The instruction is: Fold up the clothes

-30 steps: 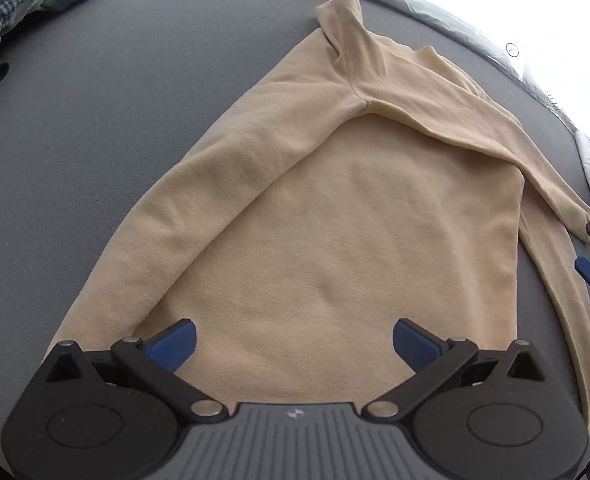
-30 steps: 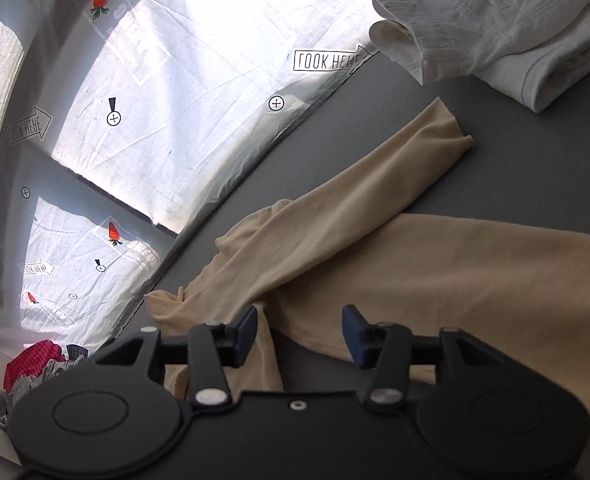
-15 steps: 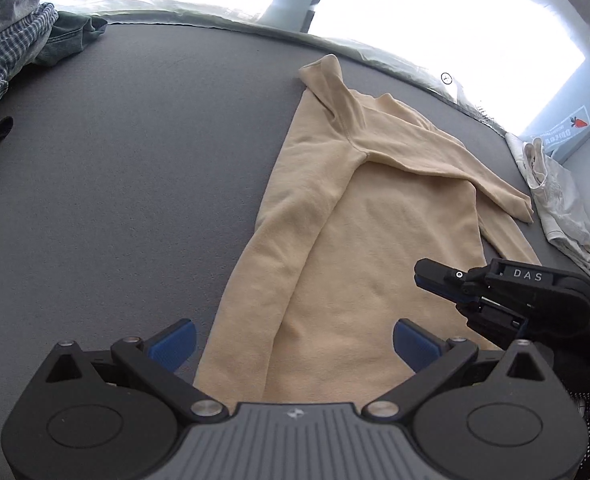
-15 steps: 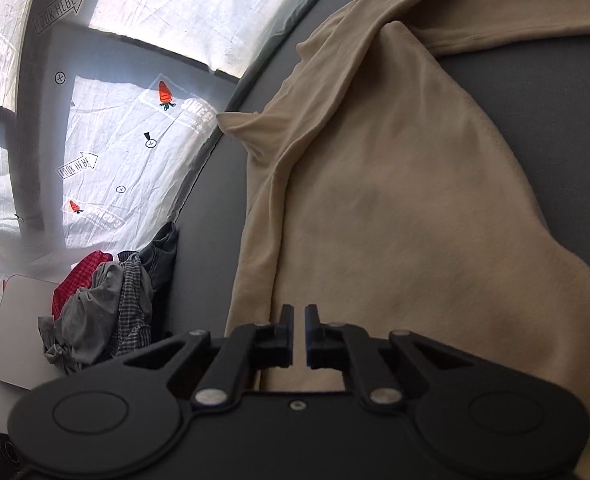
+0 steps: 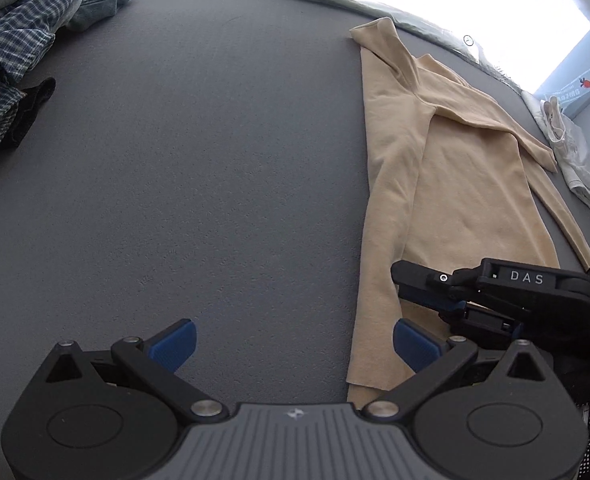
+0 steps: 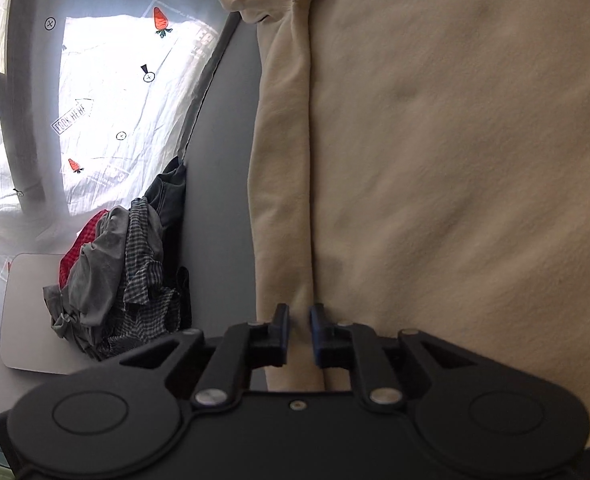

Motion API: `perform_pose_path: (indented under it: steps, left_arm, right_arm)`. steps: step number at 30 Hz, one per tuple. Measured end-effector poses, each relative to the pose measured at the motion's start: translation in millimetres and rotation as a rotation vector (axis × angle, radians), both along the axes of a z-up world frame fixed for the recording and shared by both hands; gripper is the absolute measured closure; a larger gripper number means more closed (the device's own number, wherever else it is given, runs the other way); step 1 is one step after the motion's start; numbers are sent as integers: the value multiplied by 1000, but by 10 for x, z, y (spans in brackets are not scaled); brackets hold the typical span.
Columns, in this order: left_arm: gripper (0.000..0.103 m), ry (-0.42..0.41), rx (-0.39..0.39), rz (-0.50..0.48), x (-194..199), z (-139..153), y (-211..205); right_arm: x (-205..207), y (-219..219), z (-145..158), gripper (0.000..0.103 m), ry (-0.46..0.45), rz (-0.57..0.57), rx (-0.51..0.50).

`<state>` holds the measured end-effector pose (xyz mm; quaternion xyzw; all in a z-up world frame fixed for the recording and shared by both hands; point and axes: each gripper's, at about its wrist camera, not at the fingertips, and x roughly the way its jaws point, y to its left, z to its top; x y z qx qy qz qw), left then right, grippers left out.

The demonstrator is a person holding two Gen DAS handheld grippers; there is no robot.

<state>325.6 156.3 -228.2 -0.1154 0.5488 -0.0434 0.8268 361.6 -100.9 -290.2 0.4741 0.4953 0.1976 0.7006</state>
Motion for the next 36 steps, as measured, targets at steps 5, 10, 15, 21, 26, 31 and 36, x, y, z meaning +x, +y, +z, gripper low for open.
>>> perform_pose_path:
  steps: [5,10,15,21,26,31,36]
  left_arm:
    - [0,10,-4,-22,-42,-45,48]
    - [0,13,-5,-26,-97,-50,60]
    - [0,19,-9,11,-119,-52,82]
    - [0,17,-8,32,-113,-52,13]
    - [0,35,7,37,-138,-86,-56]
    - [0,52,22,40,-182,-115,-51]
    - [0,56,33,47,-186,-117,-18]
  right_arm:
    - [-94,-54,-73,89,27,-74,60]
    - [-93,-8,-3,78,-6,-73,25]
    - [-68,60,64,102,-50,-19,-82]
    - [-83,-109,136,101,-77,-16,-97]
    - [-76,-192,18,81,-24,-26,-27]
    - [-60,-133,27,79,-42,-2,-26]
    - [-50,6,159,101,-123,70,-166]
